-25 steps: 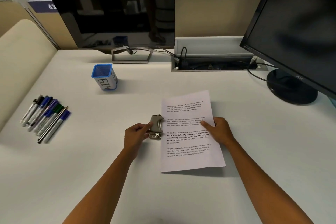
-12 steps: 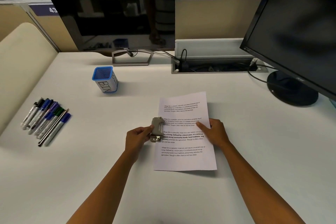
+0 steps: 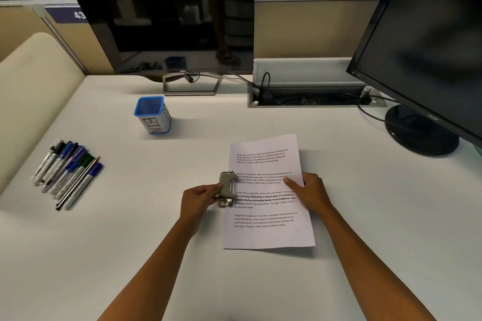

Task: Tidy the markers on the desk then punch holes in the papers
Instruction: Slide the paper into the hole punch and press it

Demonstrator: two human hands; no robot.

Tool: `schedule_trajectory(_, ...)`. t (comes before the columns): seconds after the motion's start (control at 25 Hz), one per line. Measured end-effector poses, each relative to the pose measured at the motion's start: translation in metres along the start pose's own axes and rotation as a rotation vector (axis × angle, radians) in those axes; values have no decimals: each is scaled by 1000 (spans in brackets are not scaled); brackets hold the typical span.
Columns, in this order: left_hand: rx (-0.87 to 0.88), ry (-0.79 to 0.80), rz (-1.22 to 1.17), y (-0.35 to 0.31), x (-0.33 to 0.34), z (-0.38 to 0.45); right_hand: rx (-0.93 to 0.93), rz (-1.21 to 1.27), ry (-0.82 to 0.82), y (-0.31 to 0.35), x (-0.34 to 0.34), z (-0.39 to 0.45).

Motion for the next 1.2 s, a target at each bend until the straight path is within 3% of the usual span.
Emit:
schedule_trajectory(0.8, -31, 20, 86, -13, 4, 9, 25, 46, 34, 3, 2, -3)
schedule_trajectory(0.96, -111, -26, 320, -24, 7, 38, 61, 87, 53, 1, 3, -1)
schedule_trajectory(1.2, 95, -251, 854, -66, 39, 59, 84, 113, 76, 0, 3, 0)
Point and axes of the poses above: each hand's wrist, its own z-axis towards the middle knuckle, its own x-axis out of the palm, y = z × x, the point moved 10 cm from there along z, towards the middle knuckle, and after that the axes turned 14 degrees about y, right-handed, at the moved point
